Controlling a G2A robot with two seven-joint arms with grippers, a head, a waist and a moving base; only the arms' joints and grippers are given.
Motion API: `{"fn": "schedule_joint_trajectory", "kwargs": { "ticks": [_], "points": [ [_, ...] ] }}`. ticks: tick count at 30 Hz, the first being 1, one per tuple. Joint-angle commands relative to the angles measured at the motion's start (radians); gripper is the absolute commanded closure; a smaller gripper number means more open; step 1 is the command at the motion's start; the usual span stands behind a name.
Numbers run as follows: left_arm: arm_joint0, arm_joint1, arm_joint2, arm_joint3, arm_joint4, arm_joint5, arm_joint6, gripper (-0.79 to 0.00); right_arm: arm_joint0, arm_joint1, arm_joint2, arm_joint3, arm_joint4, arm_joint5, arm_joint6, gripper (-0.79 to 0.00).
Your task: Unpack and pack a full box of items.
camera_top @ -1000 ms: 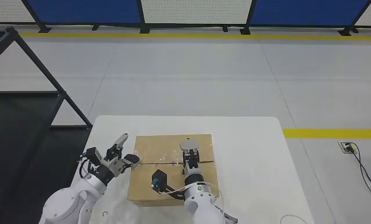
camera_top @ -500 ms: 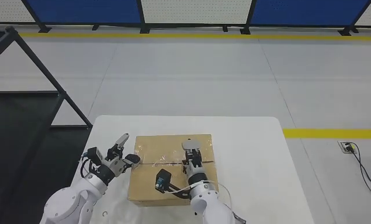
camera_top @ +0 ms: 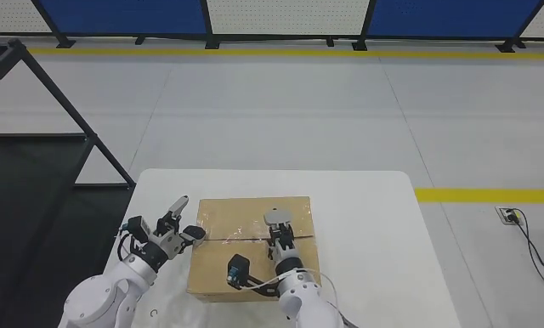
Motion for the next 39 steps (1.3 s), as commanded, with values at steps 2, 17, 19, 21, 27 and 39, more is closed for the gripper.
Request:
{"fn": "schedule_joint_trajectory", "kwargs": {
  "ticks": [2,17,19,21,27,39],
  "points": [
    [0.002,0.001,0.0,-0.003,-0.001,-0.002,0.001,-0.785,-0.003,-0.008,0.003,0.007,-0.011,-0.01,0.019,-0.653],
    [0.014,0.004,-0.001,-0.009,-0.005,-0.008,0.007,-0.785,0.011,-0.06,0.005,0.078,-0.036,-0.009,0.066,-0.493],
    [0.015,0.004,0.0,-0.011,-0.005,-0.008,0.008,-0.785,0.016,-0.068,0.007,0.089,-0.027,-0.018,0.078,-0.486],
    [0.015,0.005,0.0,-0.012,-0.004,-0.007,0.007,-0.785,0.02,-0.078,0.009,0.098,-0.01,-0.021,0.095,-0.44],
    [0.016,0.006,0.001,-0.013,-0.004,-0.007,0.01,-0.785,0.015,-0.104,0.027,0.1,0.049,0.025,0.131,-0.459],
    [0.013,0.009,0.003,-0.007,-0.006,-0.009,0.011,-0.785,-0.061,-0.131,0.125,0.039,0.192,0.163,0.122,-0.622]
  ]
}}
